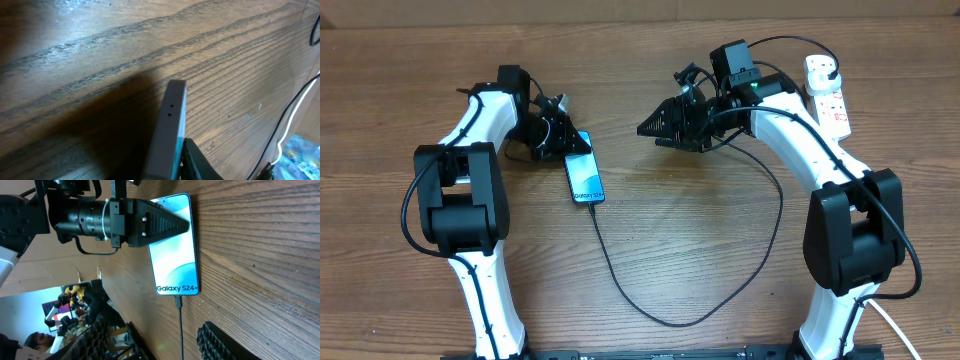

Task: Plug charger to phone and switch on socket
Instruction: 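Lay the phone flat on the table with the left gripper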

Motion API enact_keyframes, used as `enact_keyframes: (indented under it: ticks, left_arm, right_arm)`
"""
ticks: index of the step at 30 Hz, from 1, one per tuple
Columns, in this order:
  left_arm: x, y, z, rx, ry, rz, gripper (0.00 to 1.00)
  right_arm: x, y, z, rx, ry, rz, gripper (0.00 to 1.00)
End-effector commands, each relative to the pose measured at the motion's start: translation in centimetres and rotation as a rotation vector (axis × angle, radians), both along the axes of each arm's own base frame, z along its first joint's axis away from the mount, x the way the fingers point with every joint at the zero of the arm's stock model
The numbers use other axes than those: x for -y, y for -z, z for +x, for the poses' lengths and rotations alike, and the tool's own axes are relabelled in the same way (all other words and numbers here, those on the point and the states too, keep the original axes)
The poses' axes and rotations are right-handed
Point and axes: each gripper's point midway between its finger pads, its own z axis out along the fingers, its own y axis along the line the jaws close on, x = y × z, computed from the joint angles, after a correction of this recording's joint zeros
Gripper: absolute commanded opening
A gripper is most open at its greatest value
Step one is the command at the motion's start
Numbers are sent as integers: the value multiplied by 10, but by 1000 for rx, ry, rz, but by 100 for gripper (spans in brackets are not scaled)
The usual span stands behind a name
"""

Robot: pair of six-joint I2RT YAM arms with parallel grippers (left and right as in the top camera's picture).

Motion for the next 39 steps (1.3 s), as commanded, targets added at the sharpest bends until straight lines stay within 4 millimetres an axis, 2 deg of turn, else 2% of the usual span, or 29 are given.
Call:
enact_keyframes:
  ticks: [1,12,23,39]
  left_arm:
    - [0,7,-3,-6,16,21,21]
    - [-7,12,-6,-22,17,74,27]
    - [-16,17,-9,-37,18,131,41]
    - [-36,28,-15,-59,23,267,48]
  right_arm:
    - [-2,-2,2,23,-11,-1,57]
    - [-1,-1,1,19,-11,-2,57]
    - [-1,-1,1,19,-11,-2,57]
    - [-1,-1,0,15,-13,-4,57]
